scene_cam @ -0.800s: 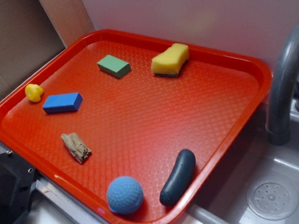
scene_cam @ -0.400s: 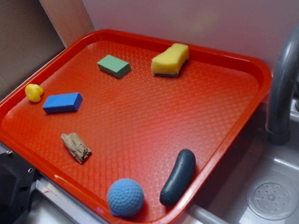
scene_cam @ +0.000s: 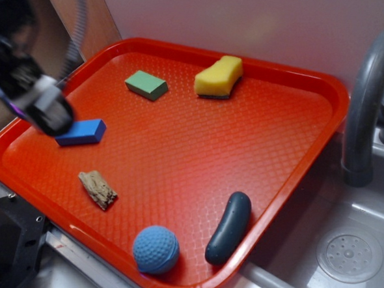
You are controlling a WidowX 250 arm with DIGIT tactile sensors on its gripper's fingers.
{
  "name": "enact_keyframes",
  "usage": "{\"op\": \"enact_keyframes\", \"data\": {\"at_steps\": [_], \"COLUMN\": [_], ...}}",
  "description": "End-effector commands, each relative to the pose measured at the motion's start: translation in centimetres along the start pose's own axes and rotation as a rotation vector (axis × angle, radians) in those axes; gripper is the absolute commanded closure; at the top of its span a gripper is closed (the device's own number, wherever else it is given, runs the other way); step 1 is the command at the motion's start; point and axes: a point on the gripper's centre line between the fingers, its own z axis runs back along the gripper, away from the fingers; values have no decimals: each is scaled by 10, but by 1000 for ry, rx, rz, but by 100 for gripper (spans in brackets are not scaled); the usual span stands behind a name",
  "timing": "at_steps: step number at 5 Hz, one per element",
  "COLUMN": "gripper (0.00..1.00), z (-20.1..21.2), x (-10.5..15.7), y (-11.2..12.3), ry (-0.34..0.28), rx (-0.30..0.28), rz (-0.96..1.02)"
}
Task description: Grab the plastic pickle.
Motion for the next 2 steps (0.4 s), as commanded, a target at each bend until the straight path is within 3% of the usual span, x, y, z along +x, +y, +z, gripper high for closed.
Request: {"op": "enact_keyframes", "data": {"at_steps": [1, 2], "gripper": [0, 0], "z": [-63, -85], "x": [46, 56], "y": [-28, -27], "ry": [-121, -60], "rx": [-40, 19], "rz": [-102, -64]}}
